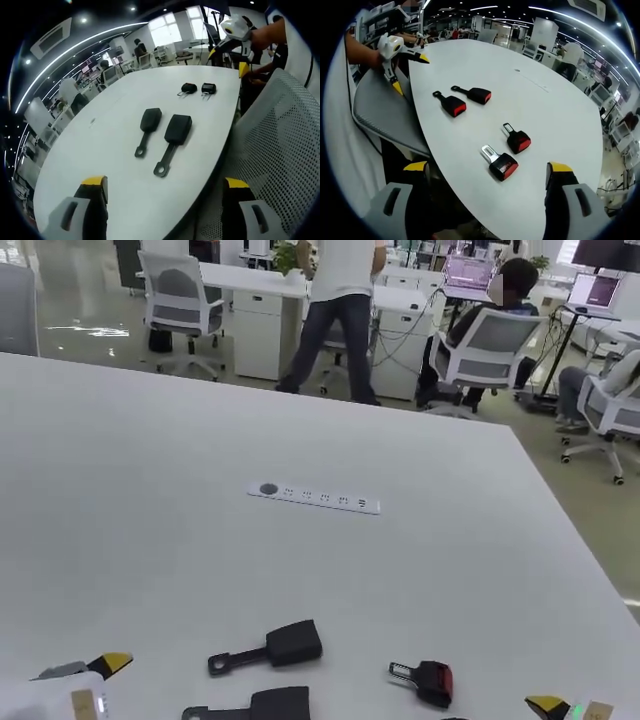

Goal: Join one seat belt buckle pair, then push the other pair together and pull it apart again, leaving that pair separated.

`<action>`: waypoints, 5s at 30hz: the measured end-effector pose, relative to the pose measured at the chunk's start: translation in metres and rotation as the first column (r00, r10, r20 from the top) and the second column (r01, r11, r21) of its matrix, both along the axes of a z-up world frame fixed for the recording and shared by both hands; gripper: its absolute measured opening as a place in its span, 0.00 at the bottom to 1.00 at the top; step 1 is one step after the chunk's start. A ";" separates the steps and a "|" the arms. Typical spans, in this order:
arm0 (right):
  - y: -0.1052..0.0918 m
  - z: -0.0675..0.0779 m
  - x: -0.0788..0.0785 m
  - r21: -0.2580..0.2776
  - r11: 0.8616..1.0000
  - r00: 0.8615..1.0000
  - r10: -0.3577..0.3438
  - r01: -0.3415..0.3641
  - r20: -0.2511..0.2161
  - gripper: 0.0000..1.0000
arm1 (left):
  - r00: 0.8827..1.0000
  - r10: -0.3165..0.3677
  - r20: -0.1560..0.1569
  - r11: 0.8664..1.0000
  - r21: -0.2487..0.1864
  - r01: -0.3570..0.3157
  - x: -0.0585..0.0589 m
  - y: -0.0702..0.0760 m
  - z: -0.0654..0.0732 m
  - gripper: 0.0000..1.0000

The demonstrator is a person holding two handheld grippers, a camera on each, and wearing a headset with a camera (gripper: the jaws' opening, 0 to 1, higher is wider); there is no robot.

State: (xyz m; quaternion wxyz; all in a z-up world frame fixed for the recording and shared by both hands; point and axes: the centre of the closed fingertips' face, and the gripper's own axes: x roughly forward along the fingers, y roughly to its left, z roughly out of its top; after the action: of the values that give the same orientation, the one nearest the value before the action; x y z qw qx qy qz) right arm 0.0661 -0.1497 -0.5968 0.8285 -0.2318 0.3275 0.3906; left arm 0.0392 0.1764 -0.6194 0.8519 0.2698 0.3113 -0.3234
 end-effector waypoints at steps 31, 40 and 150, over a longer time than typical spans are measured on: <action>-0.003 -0.021 0.017 -0.127 0.987 0.995 0.103 -0.103 -0.006 0.84 | 0.999 -0.001 -0.046 0.999 -0.054 -0.002 -0.001 -0.006 0.007 0.83; 0.000 -0.023 0.031 -0.119 0.983 0.990 0.138 -0.139 -0.018 0.75 | 0.993 -0.071 -0.092 0.997 -0.050 0.067 0.015 -0.037 -0.002 0.76; 0.127 -0.096 0.036 -0.129 0.844 0.846 0.488 -0.520 -0.215 0.33 | 0.796 -0.490 -0.357 0.826 0.102 0.554 0.065 -0.128 -0.076 0.33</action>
State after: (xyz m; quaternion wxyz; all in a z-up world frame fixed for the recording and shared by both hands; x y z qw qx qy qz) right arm 0.1020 -0.0230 -0.6931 0.6397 -0.3495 0.3601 0.5822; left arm 0.1044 0.0487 -0.6951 0.6360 0.3749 0.3871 -0.5523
